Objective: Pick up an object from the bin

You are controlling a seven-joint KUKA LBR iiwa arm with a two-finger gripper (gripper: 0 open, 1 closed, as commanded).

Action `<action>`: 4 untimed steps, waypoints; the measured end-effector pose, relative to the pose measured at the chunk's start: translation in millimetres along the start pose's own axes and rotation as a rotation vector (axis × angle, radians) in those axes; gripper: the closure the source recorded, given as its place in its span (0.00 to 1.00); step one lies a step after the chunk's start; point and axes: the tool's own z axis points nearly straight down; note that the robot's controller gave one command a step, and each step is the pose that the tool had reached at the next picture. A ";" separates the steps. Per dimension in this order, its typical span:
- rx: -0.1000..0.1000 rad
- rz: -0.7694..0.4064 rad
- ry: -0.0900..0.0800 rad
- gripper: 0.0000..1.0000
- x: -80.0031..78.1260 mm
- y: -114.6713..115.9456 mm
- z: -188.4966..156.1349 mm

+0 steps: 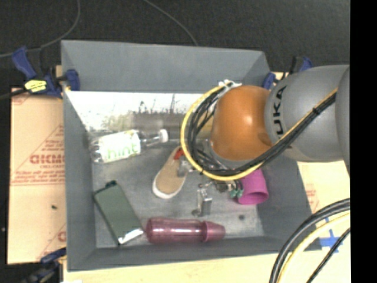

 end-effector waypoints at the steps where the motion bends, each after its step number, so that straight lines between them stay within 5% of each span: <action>1: 0.000 -0.219 -0.009 0.00 -43.3 38.4 -22.9; 2: 0.001 -0.456 -0.003 0.00 -82.1 -8.2 41.4; 3: 0.004 -0.560 -0.016 0.00 -87.0 -1.4 67.8; 4: 0.006 -0.665 -0.011 1.00 -91.9 17.6 68.1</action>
Offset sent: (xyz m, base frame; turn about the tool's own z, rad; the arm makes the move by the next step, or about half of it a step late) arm 0.0814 0.0083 -0.0396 -0.4615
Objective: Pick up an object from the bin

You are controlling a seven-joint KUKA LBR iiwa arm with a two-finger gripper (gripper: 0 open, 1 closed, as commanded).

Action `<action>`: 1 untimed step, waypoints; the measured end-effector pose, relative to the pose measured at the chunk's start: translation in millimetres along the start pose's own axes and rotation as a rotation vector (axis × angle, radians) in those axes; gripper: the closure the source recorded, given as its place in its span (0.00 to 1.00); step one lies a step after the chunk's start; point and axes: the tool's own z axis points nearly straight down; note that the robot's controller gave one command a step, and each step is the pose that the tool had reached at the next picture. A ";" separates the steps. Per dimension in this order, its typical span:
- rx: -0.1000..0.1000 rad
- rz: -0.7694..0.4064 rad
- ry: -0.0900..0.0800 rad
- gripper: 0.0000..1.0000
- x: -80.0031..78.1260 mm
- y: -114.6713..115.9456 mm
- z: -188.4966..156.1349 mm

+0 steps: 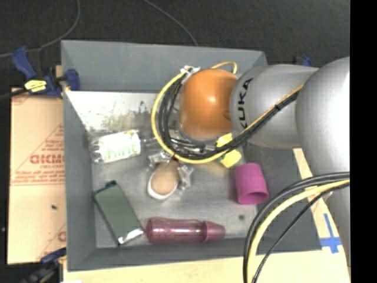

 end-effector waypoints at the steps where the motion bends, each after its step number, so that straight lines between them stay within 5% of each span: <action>1: 0.000 -0.008 0.000 1.00 -1.4 1.2 0.0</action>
Offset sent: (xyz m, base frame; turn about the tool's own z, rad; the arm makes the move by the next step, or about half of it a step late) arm 0.0001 0.0000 0.0489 0.0000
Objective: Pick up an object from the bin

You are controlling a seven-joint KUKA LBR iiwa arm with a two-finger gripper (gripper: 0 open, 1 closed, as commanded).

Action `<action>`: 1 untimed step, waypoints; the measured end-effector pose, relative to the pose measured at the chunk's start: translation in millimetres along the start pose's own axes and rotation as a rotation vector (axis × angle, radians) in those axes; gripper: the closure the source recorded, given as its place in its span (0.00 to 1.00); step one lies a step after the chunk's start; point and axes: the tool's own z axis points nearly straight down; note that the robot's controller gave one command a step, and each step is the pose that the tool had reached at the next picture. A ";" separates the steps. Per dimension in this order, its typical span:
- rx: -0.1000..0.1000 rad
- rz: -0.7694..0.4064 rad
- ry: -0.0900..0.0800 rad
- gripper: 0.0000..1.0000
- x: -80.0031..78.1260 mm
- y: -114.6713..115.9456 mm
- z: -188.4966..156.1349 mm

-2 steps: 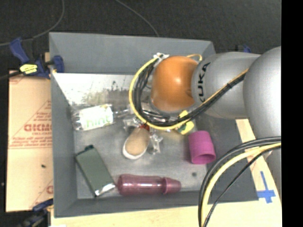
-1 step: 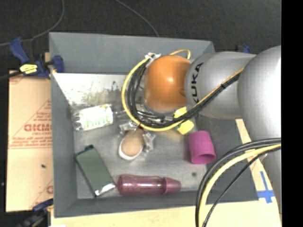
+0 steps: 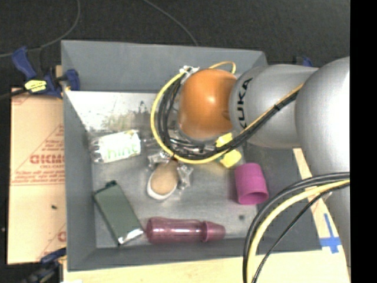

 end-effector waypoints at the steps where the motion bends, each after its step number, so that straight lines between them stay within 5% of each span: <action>1: -0.001 0.002 0.001 1.00 0.7 0.2 -2.2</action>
Offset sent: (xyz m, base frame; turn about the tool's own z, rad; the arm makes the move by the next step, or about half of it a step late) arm 0.0001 0.0002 0.0331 0.0000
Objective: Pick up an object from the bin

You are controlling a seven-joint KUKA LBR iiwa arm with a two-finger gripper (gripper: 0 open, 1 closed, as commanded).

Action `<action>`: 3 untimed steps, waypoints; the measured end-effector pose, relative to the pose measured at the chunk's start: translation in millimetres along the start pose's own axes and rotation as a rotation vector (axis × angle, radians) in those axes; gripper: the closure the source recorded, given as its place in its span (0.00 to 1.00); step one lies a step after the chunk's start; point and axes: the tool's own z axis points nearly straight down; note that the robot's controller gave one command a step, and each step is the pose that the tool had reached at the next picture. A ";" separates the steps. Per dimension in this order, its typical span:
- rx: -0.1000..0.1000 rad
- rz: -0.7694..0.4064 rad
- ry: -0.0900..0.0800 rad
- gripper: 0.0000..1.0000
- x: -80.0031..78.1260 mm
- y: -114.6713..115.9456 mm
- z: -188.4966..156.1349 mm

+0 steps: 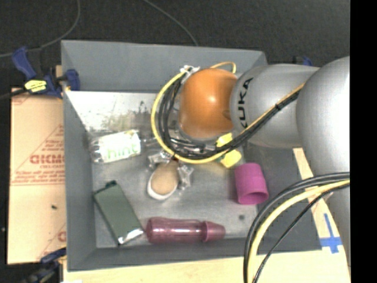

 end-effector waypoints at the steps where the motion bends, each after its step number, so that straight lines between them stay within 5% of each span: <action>1: -0.002 0.002 0.003 1.00 0.9 0.3 -12.7; 3: -0.004 0.002 0.005 1.00 0.6 0.5 -44.7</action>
Offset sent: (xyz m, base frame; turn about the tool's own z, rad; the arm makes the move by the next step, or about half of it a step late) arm -0.0001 0.0000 0.0786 0.0000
